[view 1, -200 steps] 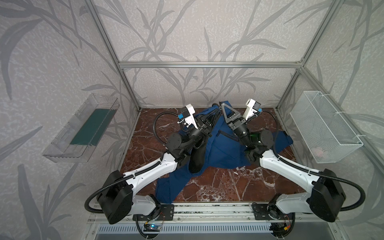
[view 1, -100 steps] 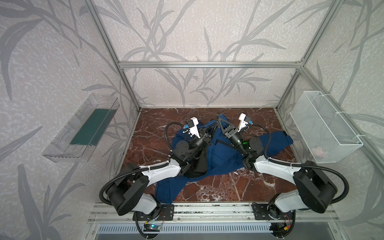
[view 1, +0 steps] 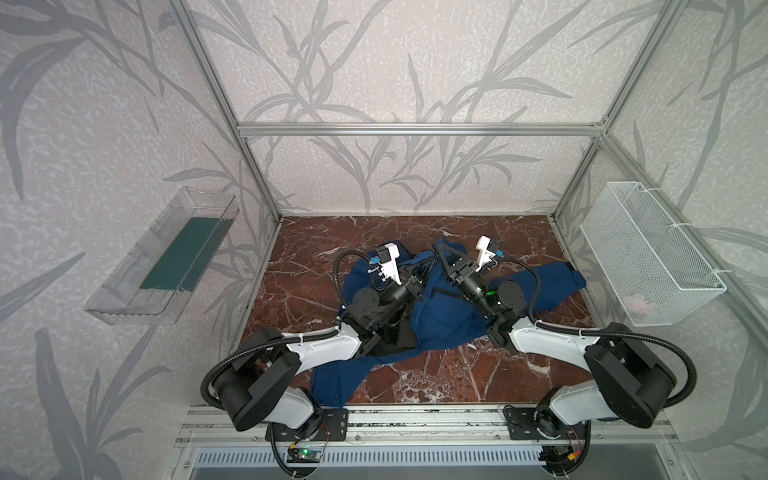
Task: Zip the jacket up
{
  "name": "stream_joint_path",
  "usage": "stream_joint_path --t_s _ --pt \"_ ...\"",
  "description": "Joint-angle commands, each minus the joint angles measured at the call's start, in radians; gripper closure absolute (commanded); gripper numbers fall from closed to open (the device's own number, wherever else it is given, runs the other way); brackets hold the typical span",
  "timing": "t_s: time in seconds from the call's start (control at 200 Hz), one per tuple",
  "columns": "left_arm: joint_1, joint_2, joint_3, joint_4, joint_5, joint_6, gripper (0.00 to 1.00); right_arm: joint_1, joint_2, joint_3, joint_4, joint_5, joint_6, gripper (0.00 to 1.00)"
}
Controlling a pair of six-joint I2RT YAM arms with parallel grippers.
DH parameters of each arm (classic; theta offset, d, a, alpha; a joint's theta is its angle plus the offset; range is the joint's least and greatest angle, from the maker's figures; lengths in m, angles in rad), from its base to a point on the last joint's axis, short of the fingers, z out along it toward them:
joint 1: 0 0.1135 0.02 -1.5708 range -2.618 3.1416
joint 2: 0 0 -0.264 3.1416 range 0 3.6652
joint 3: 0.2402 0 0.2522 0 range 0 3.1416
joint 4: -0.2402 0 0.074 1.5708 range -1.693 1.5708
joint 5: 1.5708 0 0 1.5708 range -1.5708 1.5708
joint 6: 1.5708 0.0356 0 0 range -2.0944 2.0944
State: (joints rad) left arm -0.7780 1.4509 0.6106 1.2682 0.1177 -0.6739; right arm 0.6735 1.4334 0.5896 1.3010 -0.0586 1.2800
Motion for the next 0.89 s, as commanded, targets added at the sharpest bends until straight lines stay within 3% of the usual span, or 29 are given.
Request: stream_joint_path --t_s 0.0,0.22,0.42,0.555,0.775,0.89 --pt "-0.005 -0.005 -0.009 0.045 0.008 -0.009 1.00 0.016 -0.075 -0.019 -0.078 0.026 0.021 0.51" --pt "-0.007 -0.003 -0.012 0.051 0.005 -0.010 1.00 0.022 -0.230 -0.012 -0.404 0.052 0.049 0.36" --pt "-0.008 0.002 -0.011 0.052 0.005 -0.012 1.00 0.024 -0.342 -0.003 -0.672 0.075 0.135 0.33" --pt "-0.009 0.003 -0.008 0.052 0.003 -0.012 1.00 0.025 -0.350 0.030 -0.725 0.051 0.153 0.34" --pt "-0.009 0.000 -0.008 0.050 0.002 -0.009 1.00 0.024 -0.303 0.041 -0.626 -0.019 0.186 0.44" --pt "-0.009 -0.001 -0.005 0.049 0.005 -0.008 1.00 0.025 -0.331 0.048 -0.670 -0.028 0.184 0.43"
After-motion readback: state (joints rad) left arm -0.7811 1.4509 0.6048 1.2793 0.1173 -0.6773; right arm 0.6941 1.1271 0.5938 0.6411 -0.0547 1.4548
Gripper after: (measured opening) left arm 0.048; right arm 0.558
